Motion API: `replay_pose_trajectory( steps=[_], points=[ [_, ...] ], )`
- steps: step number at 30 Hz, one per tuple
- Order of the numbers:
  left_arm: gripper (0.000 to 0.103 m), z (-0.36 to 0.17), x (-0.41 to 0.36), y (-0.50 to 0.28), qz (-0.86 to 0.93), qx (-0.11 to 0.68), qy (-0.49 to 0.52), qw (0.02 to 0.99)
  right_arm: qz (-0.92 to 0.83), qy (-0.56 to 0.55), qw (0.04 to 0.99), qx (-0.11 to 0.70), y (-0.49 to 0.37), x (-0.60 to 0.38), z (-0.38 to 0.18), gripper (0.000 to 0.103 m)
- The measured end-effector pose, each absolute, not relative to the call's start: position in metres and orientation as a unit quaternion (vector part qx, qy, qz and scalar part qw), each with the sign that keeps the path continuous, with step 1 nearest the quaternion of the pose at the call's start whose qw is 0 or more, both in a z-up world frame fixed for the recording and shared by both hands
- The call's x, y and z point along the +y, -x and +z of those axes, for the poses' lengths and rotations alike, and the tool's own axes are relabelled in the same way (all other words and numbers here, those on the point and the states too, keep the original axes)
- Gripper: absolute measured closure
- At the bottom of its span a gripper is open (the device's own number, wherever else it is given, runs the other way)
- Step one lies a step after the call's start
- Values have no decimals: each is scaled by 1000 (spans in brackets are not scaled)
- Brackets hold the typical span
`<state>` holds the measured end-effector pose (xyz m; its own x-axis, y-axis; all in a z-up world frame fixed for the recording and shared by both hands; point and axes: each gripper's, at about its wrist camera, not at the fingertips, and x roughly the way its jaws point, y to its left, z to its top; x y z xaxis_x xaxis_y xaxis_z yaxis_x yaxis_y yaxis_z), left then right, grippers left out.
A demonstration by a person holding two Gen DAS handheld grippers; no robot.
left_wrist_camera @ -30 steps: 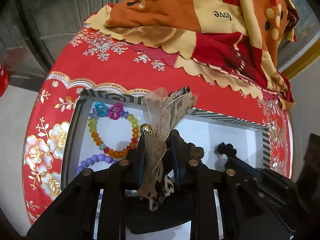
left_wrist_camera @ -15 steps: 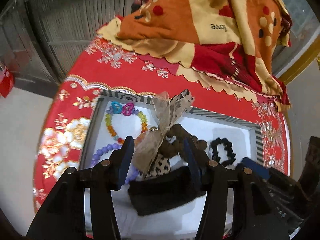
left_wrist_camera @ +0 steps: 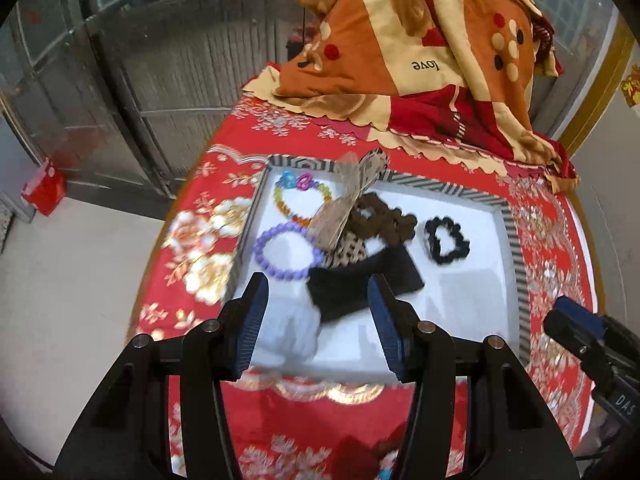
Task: Organize jewelry
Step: 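Lower and open the left tool to release the bow scrunchie while the right tool releases the black scrunchie, then move both tools back over the remaining jewelry beside the tray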
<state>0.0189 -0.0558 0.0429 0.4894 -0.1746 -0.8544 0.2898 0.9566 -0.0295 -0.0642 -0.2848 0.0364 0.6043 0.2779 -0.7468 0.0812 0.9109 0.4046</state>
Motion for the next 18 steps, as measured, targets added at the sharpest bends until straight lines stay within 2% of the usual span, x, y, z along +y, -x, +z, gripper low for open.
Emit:
replay_pose_trajectory(
  steps=[18],
  points=[
    [52, 48, -30, 67, -142, 482, -72, 862, 13, -160, 880, 448, 144, -249, 47, 62]
  ],
)
